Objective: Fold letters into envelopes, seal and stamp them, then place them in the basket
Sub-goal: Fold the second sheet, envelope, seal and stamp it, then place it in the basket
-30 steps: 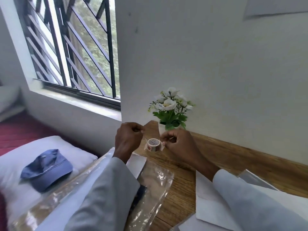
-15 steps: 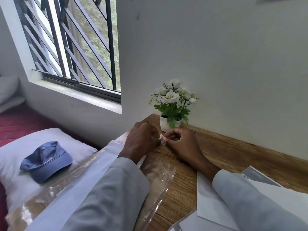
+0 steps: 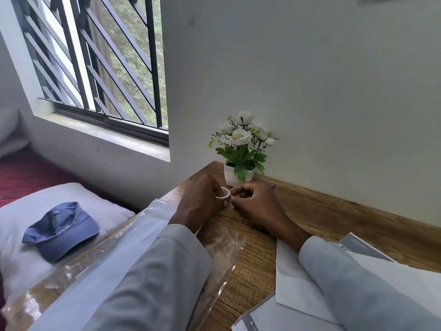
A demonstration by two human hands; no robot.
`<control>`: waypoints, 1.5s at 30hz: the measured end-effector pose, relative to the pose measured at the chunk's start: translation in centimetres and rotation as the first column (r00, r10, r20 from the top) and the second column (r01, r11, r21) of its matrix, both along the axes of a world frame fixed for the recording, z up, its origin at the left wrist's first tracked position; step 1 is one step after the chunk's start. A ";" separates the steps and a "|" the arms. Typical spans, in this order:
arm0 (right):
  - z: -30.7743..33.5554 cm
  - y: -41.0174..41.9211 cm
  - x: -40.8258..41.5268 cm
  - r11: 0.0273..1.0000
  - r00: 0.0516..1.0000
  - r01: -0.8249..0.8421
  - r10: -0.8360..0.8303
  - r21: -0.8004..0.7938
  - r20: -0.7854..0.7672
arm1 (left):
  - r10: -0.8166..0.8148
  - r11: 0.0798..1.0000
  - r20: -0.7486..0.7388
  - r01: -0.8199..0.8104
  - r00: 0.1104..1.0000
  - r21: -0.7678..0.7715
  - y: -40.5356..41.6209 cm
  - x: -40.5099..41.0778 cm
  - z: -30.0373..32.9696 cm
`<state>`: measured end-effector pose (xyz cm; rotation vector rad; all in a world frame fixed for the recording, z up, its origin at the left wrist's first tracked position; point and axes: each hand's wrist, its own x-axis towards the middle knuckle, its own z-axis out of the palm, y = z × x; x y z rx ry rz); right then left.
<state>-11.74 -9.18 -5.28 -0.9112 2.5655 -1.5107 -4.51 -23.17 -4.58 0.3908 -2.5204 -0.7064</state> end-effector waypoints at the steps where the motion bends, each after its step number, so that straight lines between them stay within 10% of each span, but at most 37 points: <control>1: 0.2 0.1 0.0 1.000 1.000 -0.010 0.010 0.004 0.015 | 0.003 1.000 -0.007 -0.003 1.000 0.002 0.0 0.0 0.0; 8: 1.7 1.3 -0.5 0.998 0.993 -0.062 0.059 0.024 0.104 | 0.030 0.999 -0.008 -0.030 1.000 -0.038 0.4 0.2 0.3; 17: 6.4 9.0 2.0 0.977 0.824 0.043 0.083 0.208 -0.561 | -0.061 0.974 0.047 0.069 0.997 -0.215 2.6 1.3 2.5; 24: 5.7 18.3 6.7 0.896 0.443 0.378 0.047 0.234 -0.895 | -0.492 0.757 -0.129 0.497 0.861 0.425 10.7 2.8 5.3; 34: 3.2 24.3 9.3 0.844 0.261 0.500 0.063 0.191 -0.963 | -0.653 0.597 0.052 0.471 0.756 0.650 17.1 3.3 4.7; 39: 3.5 25.9 10.2 0.914 0.590 0.357 -0.060 0.194 -0.805 | -0.657 0.604 0.028 0.505 0.753 0.616 18.3 3.1 4.9; 42: 3.8 27.1 10.5 0.968 0.885 0.250 -0.245 -0.039 -0.396 | -0.714 0.570 -0.004 0.583 0.700 0.579 18.5 3.1 5.2; 45: 3.9 27.9 10.4 0.927 0.965 0.263 -0.252 -0.268 0.075 | -0.772 0.550 0.018 0.654 0.635 0.520 18.9 2.9 5.7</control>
